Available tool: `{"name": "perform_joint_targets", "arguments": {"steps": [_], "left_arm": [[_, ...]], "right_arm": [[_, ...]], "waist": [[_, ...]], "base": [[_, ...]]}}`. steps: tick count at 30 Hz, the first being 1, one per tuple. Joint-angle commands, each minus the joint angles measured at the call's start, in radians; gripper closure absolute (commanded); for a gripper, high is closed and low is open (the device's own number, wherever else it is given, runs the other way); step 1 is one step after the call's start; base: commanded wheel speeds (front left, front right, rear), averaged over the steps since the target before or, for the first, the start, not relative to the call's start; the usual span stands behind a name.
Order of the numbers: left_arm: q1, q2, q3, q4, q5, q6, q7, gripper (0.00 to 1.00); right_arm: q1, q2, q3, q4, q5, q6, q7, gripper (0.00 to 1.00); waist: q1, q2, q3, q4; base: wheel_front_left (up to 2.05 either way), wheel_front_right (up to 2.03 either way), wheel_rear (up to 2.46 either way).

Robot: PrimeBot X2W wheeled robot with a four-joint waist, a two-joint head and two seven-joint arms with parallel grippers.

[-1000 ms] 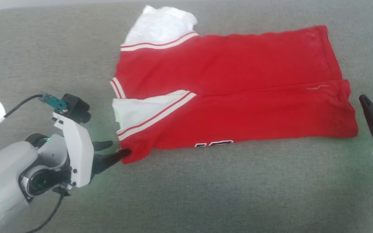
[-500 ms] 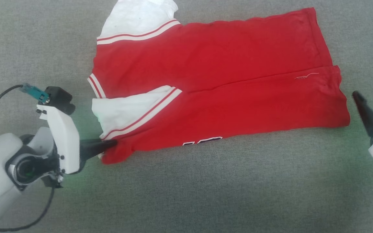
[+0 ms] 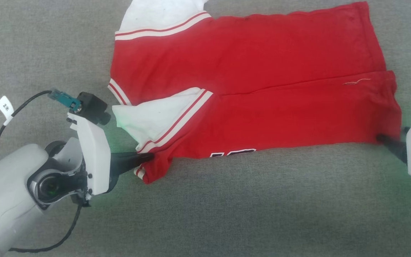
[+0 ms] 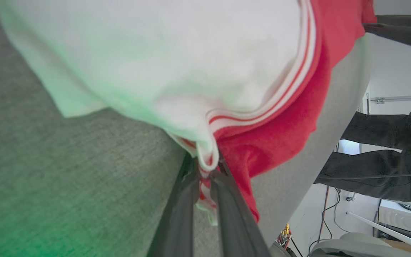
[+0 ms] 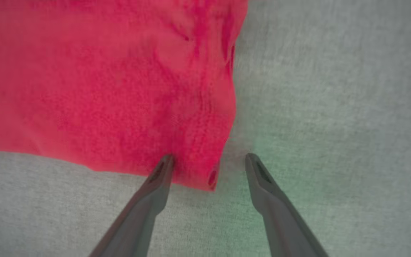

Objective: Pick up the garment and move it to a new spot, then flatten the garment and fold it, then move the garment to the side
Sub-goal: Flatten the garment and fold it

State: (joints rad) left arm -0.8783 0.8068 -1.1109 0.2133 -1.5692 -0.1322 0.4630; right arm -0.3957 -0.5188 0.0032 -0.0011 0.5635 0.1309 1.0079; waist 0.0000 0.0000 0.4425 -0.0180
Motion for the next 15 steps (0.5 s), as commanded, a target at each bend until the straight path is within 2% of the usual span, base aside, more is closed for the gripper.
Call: {"name": "perform_joint_targets", "arguments": {"steps": [1, 2, 3, 4, 5, 10, 15], "left_arm": [[0.013, -0.022, -0.017, 0.005, 0.009, 0.004, -0.004, 1.0], [0.011, -0.027, -0.016, 0.004, 0.012, 0.004, -0.006, 1.0], [0.008, -0.031, -0.016, 0.003, 0.016, 0.004, -0.012, 1.0], [0.006, -0.034, -0.015, 0.003, 0.019, 0.004, -0.016, 1.0], [0.004, -0.038, -0.015, 0.002, 0.02, 0.004, -0.02, 1.0], [0.01, -0.034, -0.009, -0.002, 0.04, 0.004, -0.057, 1.0], [0.035, 0.004, -0.009, -0.033, 0.053, 0.004, -0.096, 1.0]], "right_arm": [[-0.012, 0.003, 0.012, 0.006, -0.001, 0.0, 0.032, 0.0], [-0.016, 0.006, 0.014, 0.012, 0.0, 0.0, 0.052, 0.0], [-0.016, 0.01, 0.012, 0.018, -0.003, 0.0, 0.061, 0.51], [-0.015, 0.012, 0.011, 0.021, -0.007, 0.0, 0.068, 0.81], [-0.014, 0.011, 0.008, 0.024, -0.01, 0.0, 0.069, 1.0], [0.023, 0.009, -0.02, 0.026, -0.001, 0.0, 0.067, 1.0], [0.093, -0.02, -0.048, -0.014, 0.015, 0.0, 0.058, 1.0]], "waist": [[0.0, 0.0, 0.007, 0.008], [0.0, 0.0, 0.009, 0.013], [0.0, 0.0, 0.01, 0.017], [0.0, 0.0, 0.011, 0.021], [0.0, 0.0, 0.013, 0.025], [0.0, 0.0, -0.004, 0.034], [0.0, 0.0, -0.052, 0.033]], "base": [[0.0, 0.0, 0.0], [0.0, 0.0, 0.0], [0.0, 0.0, 0.0], [0.0, 0.0, 0.0], [0.0, 0.0, 0.0], [0.0, 0.0, 0.0], [0.0, 0.0, 0.0]]}}
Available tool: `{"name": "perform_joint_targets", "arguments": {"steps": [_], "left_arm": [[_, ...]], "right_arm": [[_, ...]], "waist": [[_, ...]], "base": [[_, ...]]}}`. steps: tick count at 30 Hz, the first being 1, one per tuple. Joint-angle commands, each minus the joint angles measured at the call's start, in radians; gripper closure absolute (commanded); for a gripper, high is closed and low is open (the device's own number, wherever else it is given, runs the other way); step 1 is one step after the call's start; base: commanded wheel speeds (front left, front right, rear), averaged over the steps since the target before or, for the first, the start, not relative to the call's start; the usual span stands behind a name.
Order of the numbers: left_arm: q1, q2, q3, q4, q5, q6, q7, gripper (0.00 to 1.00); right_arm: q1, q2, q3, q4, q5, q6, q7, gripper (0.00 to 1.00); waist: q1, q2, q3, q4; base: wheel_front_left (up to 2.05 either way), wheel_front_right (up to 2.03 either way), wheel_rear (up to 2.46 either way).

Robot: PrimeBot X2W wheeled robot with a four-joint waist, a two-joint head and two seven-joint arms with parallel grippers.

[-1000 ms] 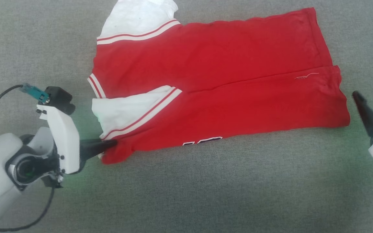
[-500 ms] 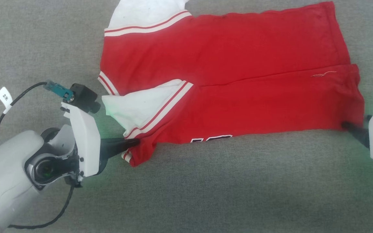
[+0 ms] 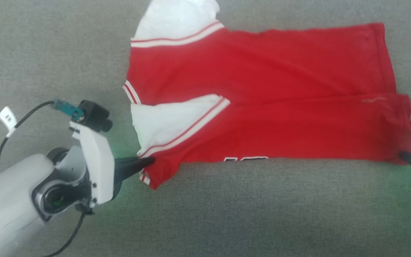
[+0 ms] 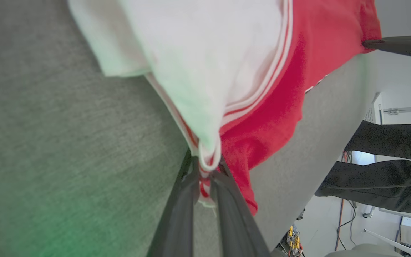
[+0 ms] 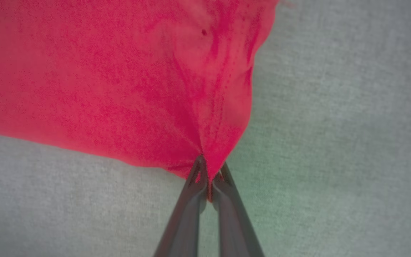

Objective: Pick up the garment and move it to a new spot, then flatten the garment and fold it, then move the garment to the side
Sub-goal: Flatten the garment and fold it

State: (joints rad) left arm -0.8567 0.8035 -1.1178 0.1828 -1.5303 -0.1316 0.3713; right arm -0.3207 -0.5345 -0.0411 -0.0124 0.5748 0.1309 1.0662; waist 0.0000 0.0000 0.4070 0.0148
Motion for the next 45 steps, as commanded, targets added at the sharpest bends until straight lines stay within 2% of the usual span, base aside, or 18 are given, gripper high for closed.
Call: {"name": "perform_joint_targets", "arguments": {"steps": [1, 7, 12, 17, 18, 19, 20, 21, 22, 26, 30, 34, 38, 42, 45], "left_arm": [[0.021, 0.017, -0.004, -0.013, 0.014, 0.002, -0.009, 1.0], [0.076, 0.089, -0.018, -0.103, -0.001, 0.002, -0.029, 1.0], [0.123, 0.147, -0.03, -0.184, -0.009, 0.002, -0.044, 1.0], [0.144, 0.161, -0.041, -0.199, 0.0, 0.002, -0.057, 1.0], [0.146, 0.16, -0.041, -0.197, -0.001, 0.002, -0.058, 0.86], [0.148, 0.159, -0.041, -0.193, -0.002, 0.002, -0.063, 0.64], [0.15, 0.156, -0.038, -0.191, -0.003, 0.002, -0.072, 0.51], [0.15, 0.153, -0.034, -0.19, 0.0, 0.002, -0.082, 0.12], [0.15, 0.154, -0.03, -0.188, 0.002, 0.002, -0.09, 0.0], [0.137, 0.188, -0.005, -0.176, 0.021, 0.002, -0.143, 0.0], [0.105, 0.183, 0.047, -0.122, 0.032, 0.002, -0.234, 0.0], [0.055, 0.128, 0.105, 0.003, 0.092, 0.014, -0.37, 0.0], [-0.016, 0.06, 0.15, 0.133, 0.144, 0.036, -0.47, 0.0], [-0.12, 0.011, 0.16, 0.254, 0.205, 0.045, -0.489, 0.0], [-0.203, -0.013, 0.158, 0.346, 0.221, 0.033, -0.449, 0.0]], "right_arm": [[0.038, -0.008, -0.009, -0.017, 0.012, 0.0, -0.004, 1.0], [0.195, -0.03, -0.063, -0.105, 0.058, 0.0, 0.004, 1.0], [0.318, -0.012, -0.127, -0.173, 0.086, 0.0, 0.006, 1.0], [0.362, 0.008, -0.159, -0.206, 0.081, 0.0, -0.02, 1.0], [0.368, 0.013, -0.163, -0.211, 0.077, 0.0, -0.028, 0.84], [0.37, 0.017, -0.168, -0.216, 0.071, 0.0, -0.042, 0.45], [0.367, 0.022, -0.177, -0.218, 0.063, 0.0, -0.058, 0.0], [0.361, 0.027, -0.182, -0.22, 0.056, 0.0, -0.074, 0.0], [0.357, 0.031, -0.184, -0.224, 0.051, 0.0, -0.089, 0.0], [0.307, 0.041, -0.215, -0.238, 0.005, 0.0, -0.194, 0.0], [0.239, 0.064, -0.184, -0.234, -0.039, 0.0, -0.333, 0.0], [0.156, 0.089, -0.093, -0.208, -0.084, 0.0, -0.507, 0.0], [0.073, 0.15, -0.042, -0.159, -0.127, -0.001, -0.706, 0.0], [0.006, 0.229, -0.02, -0.115, -0.169, 0.0, -0.894, 0.0], [-0.015, 0.273, -0.002, -0.087, -0.193, 0.0, -1.006, 0.0]], "waist": [[0.0, 0.0, -0.027, -0.001], [0.0, 0.0, -0.077, -0.003], [0.0, 0.0, -0.084, -0.008], [0.0, 0.0, -0.083, -0.011], [0.0, 0.0, -0.084, -0.011], [0.0, 0.0, -0.085, -0.012], [0.0, 0.0, -0.086, -0.012], [0.0, 0.0, -0.087, -0.013], [0.0, 0.0, -0.089, -0.014], [0.0, 0.0, -0.098, -0.018], [0.0, 0.0, -0.102, -0.025], [0.0, 0.0, -0.091, -0.049], [0.0, 0.0, -0.069, -0.086], [0.0, 0.0, -0.036, -0.139], [0.0, 0.0, -0.018, -0.178]], "base": [[0.0, 0.0, 0.0], [0.0, 0.0, 0.0], [0.0, 0.0, 0.0], [0.0, 0.0, 0.0], [0.0, 0.0, 0.0], [0.0, 0.0, 0.0], [0.0, 0.0, 0.0], [0.0, 0.0, 0.0], [0.0, 0.0, 0.0], [0.0, 0.0, 0.0], [0.0, 0.0, 0.0], [0.0, 0.0, 0.0], [0.0, 0.0, 0.0], [0.0, 0.0, 0.0], [0.0, 0.0, 0.0]]}}
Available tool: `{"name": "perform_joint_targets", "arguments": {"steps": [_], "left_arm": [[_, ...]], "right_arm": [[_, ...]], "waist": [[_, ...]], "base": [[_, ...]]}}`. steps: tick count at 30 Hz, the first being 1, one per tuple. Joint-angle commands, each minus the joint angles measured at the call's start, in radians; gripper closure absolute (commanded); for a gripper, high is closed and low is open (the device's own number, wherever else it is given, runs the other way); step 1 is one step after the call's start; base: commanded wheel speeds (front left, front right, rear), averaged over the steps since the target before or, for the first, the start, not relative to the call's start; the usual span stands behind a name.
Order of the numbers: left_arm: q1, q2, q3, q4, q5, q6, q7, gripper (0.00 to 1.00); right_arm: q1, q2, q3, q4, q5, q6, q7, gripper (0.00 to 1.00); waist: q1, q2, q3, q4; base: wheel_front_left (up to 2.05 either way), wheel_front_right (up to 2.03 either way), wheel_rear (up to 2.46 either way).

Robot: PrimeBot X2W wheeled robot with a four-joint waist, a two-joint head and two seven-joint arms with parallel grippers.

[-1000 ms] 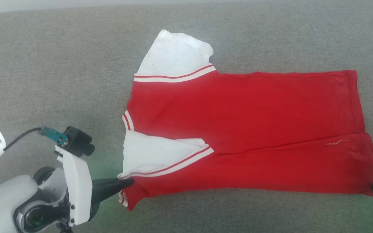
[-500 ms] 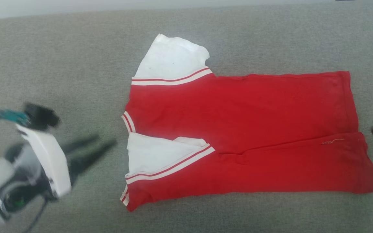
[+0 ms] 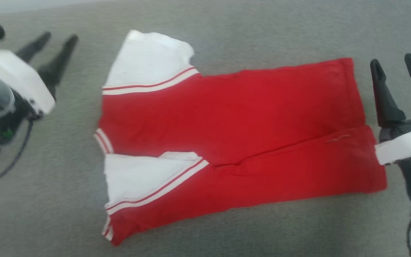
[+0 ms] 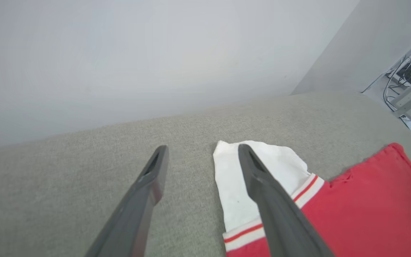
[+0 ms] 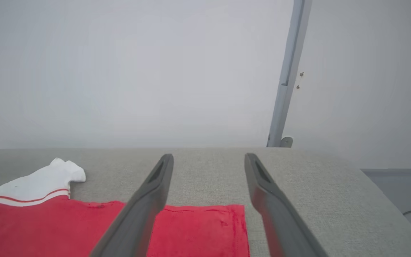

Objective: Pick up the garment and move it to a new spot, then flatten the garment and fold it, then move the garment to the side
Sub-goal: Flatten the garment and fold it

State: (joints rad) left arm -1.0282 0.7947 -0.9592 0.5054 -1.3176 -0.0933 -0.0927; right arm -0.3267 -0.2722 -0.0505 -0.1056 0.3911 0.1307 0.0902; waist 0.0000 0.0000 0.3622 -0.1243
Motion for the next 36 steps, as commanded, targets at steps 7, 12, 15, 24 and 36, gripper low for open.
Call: {"name": "perform_joint_targets", "arguments": {"steps": [7, 12, 15, 24, 36], "left_arm": [[-0.197, -0.031, -0.06, 0.185, 0.029, -0.032, 0.243, 0.0], [-0.29, -0.036, -0.127, 0.245, 0.022, -0.037, 0.49, 0.0], [-0.321, -0.031, -0.142, 0.252, 0.004, -0.037, 0.573, 0.0], [-0.36, -0.015, -0.182, 0.26, -0.066, -0.038, 0.814, 0.0], [-0.37, -0.006, -0.205, 0.18, -0.099, -0.038, 0.847, 1.0]], "right_arm": [[-0.02, 0.069, 0.041, 0.04, -0.02, 0.0, -0.14, 0.0], [-0.009, 0.086, 0.068, 0.064, -0.009, 0.0, -0.149, 0.0], [-0.012, 0.091, 0.077, 0.066, -0.005, 0.0, -0.157, 0.0], [-0.021, 0.098, 0.095, 0.076, 0.005, 0.0, -0.173, 0.0], [-0.179, 0.005, 0.188, 0.146, 0.026, 0.0, 0.068, 0.0]], "waist": [[0.0, 0.0, 0.073, -0.137], [0.0, 0.0, 0.111, -0.194], [0.0, 0.0, 0.126, -0.215], [0.0, 0.0, 0.172, -0.271], [0.0, 0.0, 0.199, -0.248]], "base": [[0.0, 0.0, 0.0], [0.0, 0.0, 0.0], [0.0, 0.0, 0.0], [0.0, 0.0, 0.0], [0.0, 0.0, 0.0]]}}
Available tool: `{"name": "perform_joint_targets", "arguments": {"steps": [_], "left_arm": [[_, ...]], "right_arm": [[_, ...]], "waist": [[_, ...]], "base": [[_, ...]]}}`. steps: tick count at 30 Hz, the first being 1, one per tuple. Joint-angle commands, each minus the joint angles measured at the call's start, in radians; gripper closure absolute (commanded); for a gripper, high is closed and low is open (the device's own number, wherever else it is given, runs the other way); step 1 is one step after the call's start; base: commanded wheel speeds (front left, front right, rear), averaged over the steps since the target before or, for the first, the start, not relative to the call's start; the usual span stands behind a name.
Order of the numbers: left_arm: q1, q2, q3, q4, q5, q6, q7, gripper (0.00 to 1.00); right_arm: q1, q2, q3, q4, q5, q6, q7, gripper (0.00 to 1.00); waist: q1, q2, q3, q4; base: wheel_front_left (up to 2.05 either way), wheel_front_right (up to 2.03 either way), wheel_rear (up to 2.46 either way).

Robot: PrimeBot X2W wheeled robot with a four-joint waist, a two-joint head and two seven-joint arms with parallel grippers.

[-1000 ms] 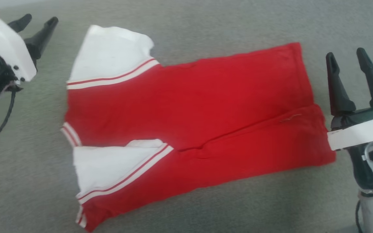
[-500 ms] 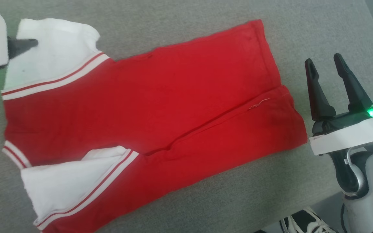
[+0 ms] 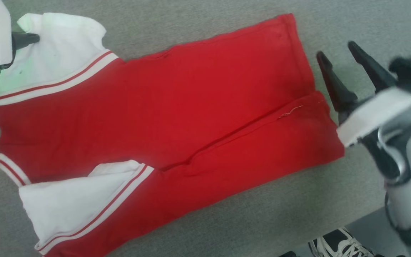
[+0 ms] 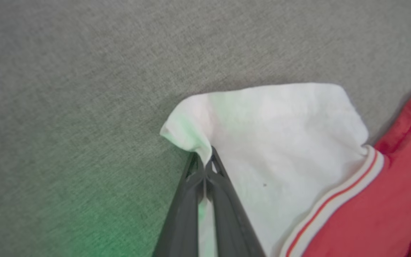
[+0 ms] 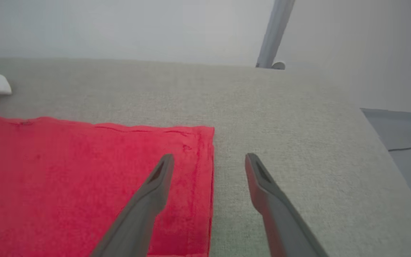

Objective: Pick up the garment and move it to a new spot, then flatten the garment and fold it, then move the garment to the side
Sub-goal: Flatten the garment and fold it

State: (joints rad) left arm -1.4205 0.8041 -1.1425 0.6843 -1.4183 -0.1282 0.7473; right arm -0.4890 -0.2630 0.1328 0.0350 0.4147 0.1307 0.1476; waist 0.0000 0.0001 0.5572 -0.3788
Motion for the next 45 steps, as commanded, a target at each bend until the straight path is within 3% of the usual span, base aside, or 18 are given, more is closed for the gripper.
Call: {"name": "perform_joint_targets", "arguments": {"steps": [1, 8, 13, 20, 21, 22, 25, 34, 36, 45], "left_arm": [[0.018, -0.019, -0.024, -0.006, 0.004, -0.003, 0.001, 1.0], [-0.026, -0.043, -0.031, -0.074, 0.02, -0.003, -0.047, 1.0], [-0.041, -0.063, -0.049, -0.117, 0.026, -0.003, -0.076, 1.0], [-0.051, -0.078, -0.069, -0.157, 0.011, -0.003, -0.117, 1.0], [-0.052, -0.08, -0.072, -0.159, 0.009, -0.003, -0.126, 1.0], [-0.052, -0.08, -0.072, -0.159, 0.009, -0.003, -0.126, 1.0], [-0.05, -0.088, -0.072, -0.166, -0.002, -0.003, -0.154, 1.0], [0.002, -0.111, -0.064, -0.247, -0.041, -0.003, -0.342, 1.0], [0.044, -0.104, -0.057, -0.32, -0.069, -0.003, -0.415, 1.0], [0.24, 0.01, -0.082, -0.629, -0.096, -0.003, -0.607, 1.0]], "right_arm": [[-0.046, -0.023, 0.024, 0.023, 0.007, 0.0, 0.051, 0.0], [-0.288, -0.117, 0.121, 0.176, 0.094, 0.0, 0.359, 0.0], [-0.429, -0.148, 0.181, 0.299, 0.133, 0.0, 0.541, 0.0], [-0.501, -0.156, 0.257, 0.412, 0.16, 0.0, 0.641, 0.0], [-0.503, -0.155, 0.267, 0.428, 0.17, 0.0, 0.652, 0.14], [-0.503, -0.155, 0.267, 0.428, 0.17, 0.0, 0.652, 0.14], [-0.504, -0.158, 0.279, 0.463, 0.187, 0.0, 0.662, 0.97], [-0.453, -0.229, 0.237, 0.423, 0.264, -0.001, 0.55, 1.0], [-0.384, -0.278, 0.223, 0.378, 0.299, -0.001, 0.524, 1.0], [-0.115, -0.425, 0.158, 0.206, 0.398, 0.0, 0.527, 1.0]], "waist": [[0.0, -0.0001, 0.007, 0.013], [0.0, -0.0001, 0.045, 0.074], [0.0, -0.0001, 0.068, 0.116], [0.0, -0.0001, 0.085, 0.148], [0.0, -0.0001, 0.085, 0.151], [0.0, -0.0001, 0.085, 0.151], [0.0, -0.0001, 0.079, 0.163], [0.0, -0.0001, -0.059, 0.229], [0.0, -0.0001, -0.133, 0.264], [0.0, -0.0001, -0.276, 0.348]], "base": [[0.0, 0.0, 0.0], [0.0, 0.0, 0.0], [0.0, 0.0, 0.0], [0.0, 0.0, 0.0], [0.0, 0.0, 0.0], [0.0, 0.0, 0.0], [0.0, 0.0, 0.0], [0.0, 0.0, 0.0], [0.0, 0.0, 0.0], [0.0, 0.0, 0.0]]}}
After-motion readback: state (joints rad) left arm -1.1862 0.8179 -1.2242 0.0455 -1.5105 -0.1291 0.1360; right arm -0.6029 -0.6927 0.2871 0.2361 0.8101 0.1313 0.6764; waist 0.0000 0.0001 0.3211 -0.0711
